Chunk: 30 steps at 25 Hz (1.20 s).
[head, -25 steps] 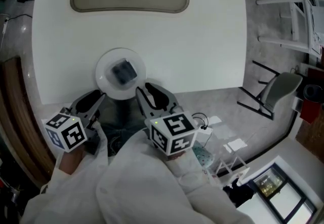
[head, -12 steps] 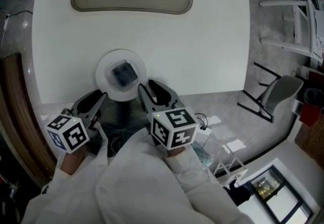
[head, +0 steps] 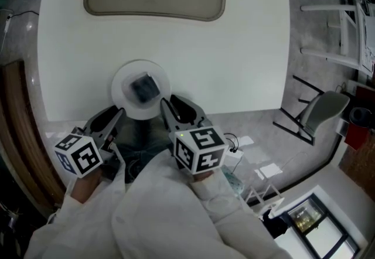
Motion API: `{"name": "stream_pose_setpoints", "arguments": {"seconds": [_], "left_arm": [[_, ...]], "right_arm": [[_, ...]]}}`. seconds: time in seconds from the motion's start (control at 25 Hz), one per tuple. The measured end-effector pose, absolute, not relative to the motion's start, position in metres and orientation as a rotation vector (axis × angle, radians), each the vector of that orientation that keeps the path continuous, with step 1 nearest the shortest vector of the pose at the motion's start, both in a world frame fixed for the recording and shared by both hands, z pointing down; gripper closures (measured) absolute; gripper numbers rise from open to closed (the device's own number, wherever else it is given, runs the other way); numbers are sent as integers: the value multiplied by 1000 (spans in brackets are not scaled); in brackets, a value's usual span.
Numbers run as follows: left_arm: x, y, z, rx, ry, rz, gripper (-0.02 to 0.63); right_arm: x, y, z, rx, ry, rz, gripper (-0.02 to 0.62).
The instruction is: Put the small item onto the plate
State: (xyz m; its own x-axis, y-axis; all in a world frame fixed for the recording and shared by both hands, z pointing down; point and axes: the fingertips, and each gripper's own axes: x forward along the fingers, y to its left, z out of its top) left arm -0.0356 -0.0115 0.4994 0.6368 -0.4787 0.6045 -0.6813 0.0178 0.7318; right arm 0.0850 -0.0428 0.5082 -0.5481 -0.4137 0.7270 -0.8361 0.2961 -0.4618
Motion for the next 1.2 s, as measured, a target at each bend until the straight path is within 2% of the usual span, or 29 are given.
{"name": "stream_pose_setpoints", "arguments": {"seconds": [0.08,0.2,1.2], "left_arm": [[-38,-12,500,1622,-991,187,503],[-41,-13,503,1626,-1013,182,549],[-55,-23,488,1752,-999,312,548]], "right_arm": [[85,-42,508,1119,-2096,1199,501],[85,-41,509,1115,-2102,1210,505],[72,-45,493,1172,-2086,1201,523]]}}
